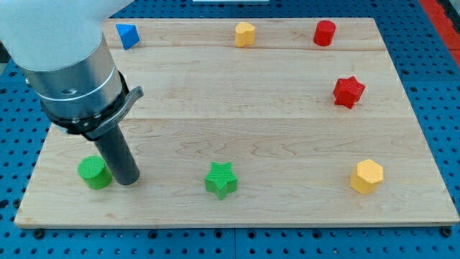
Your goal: Move the green circle to the bottom left of board
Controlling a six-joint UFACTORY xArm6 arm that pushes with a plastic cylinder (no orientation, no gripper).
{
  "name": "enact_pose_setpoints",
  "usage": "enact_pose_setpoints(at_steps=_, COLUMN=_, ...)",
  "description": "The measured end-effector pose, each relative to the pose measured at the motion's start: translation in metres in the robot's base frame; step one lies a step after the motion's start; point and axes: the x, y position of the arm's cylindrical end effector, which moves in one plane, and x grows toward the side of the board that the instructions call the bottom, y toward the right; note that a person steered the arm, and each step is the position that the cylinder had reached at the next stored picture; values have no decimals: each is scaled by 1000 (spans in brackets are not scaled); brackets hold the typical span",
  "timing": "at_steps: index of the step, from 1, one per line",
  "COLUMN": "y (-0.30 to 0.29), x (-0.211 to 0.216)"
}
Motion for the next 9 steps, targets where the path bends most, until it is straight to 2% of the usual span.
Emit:
enact_pose_setpoints(at_steps=1, y=42, x=-24)
enact_pose_setpoints(at_steps=2, y=67, x=-26)
enact_pose_setpoints(at_steps=9, y=76, x=-53)
